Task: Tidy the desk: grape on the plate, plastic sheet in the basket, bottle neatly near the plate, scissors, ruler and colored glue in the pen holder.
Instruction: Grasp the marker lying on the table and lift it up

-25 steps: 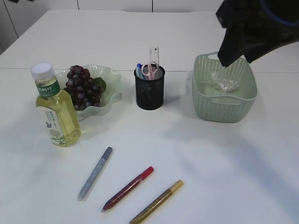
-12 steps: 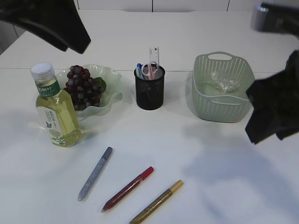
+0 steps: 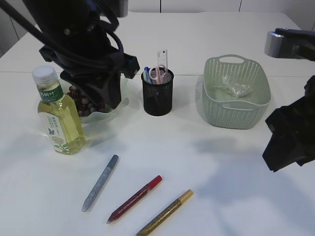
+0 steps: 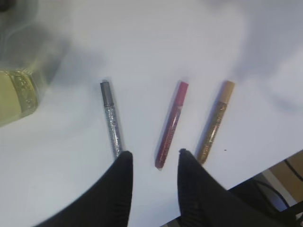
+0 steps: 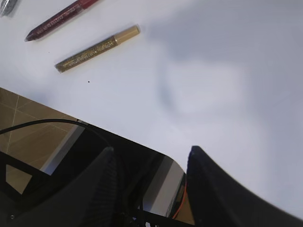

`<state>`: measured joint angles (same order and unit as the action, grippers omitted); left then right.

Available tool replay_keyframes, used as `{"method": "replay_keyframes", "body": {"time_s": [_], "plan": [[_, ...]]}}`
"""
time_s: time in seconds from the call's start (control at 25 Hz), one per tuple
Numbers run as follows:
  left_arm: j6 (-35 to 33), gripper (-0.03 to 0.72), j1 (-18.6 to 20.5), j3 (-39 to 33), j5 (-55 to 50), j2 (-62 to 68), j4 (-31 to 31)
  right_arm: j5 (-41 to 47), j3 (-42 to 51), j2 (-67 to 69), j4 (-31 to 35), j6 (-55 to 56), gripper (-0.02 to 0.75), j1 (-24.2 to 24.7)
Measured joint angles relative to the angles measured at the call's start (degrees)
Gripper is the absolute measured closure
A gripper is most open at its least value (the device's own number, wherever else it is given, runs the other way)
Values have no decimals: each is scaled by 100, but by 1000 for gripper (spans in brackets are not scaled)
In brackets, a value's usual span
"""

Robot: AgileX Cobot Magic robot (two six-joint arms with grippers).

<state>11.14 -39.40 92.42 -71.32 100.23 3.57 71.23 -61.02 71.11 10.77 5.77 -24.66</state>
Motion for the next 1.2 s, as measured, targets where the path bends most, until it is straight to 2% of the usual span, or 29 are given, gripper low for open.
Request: {"method": "replay_keyframes", "body": {"time_s": [0.24,0.52,1.2], "plan": [[174,443,85,-59,39,608,-157,0,0,-49,-48,-102,352,0],[252,402,429,-691,89,1098,-206,0,0,-49,-48,-202,352,0],[262,393,437,-703,347,2015,-219,0,0,-49,-62,-212,352,0]]}}
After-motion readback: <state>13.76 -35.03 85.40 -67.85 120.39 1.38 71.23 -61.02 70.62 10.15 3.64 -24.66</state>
